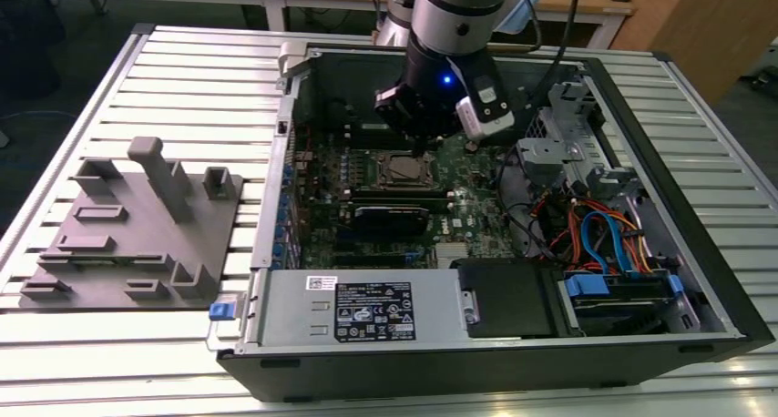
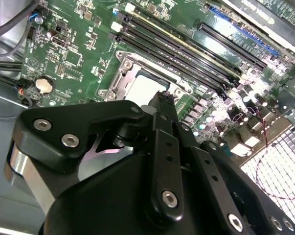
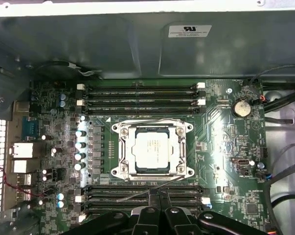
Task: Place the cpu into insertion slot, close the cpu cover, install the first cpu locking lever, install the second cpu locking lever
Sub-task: 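Install the second cpu locking lever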
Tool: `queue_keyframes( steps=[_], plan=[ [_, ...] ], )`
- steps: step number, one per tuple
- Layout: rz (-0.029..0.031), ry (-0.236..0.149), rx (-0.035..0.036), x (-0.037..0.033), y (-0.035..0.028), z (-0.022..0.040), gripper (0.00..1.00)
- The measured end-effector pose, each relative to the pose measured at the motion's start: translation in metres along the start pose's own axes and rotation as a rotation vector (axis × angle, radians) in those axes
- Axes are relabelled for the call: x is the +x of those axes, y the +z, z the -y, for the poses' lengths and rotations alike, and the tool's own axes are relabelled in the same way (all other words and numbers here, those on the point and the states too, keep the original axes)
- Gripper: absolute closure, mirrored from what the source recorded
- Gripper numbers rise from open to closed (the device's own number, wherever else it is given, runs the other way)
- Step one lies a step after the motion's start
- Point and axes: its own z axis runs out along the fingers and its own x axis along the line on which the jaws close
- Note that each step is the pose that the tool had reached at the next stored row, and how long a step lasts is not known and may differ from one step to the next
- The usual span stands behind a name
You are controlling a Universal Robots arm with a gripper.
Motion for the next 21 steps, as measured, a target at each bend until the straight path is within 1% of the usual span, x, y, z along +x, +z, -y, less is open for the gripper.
queue_keyframes(
  steps=[6,7,8,9,10,12,17,18,21],
  plan=[
    [-0.0003,0.000,0.0002,0.0000,0.0003,0.0000,0.89],
    [-0.0004,0.000,-0.0021,0.0000,0.0005,0.0001,0.89],
    [-0.0004,0.000,-0.0087,-0.0001,0.0009,0.0001,0.89],
    [-0.0007,-0.001,-0.0169,-0.0001,0.0014,0.0002,0.89],
    [-0.0006,-0.001,-0.0198,-0.0001,0.0023,0.0002,0.89],
    [-0.0008,-0.001,-0.0196,-0.0001,0.0042,0.0005,0.89],
    [-0.0032,0.000,-0.0195,0.0006,0.0127,0.0017,0.89],
    [-0.0034,0.000,-0.0195,0.0011,0.0138,0.0021,0.89],
    [-0.0035,0.000,-0.0198,0.0062,0.0161,0.0035,0.89]
  ],
)
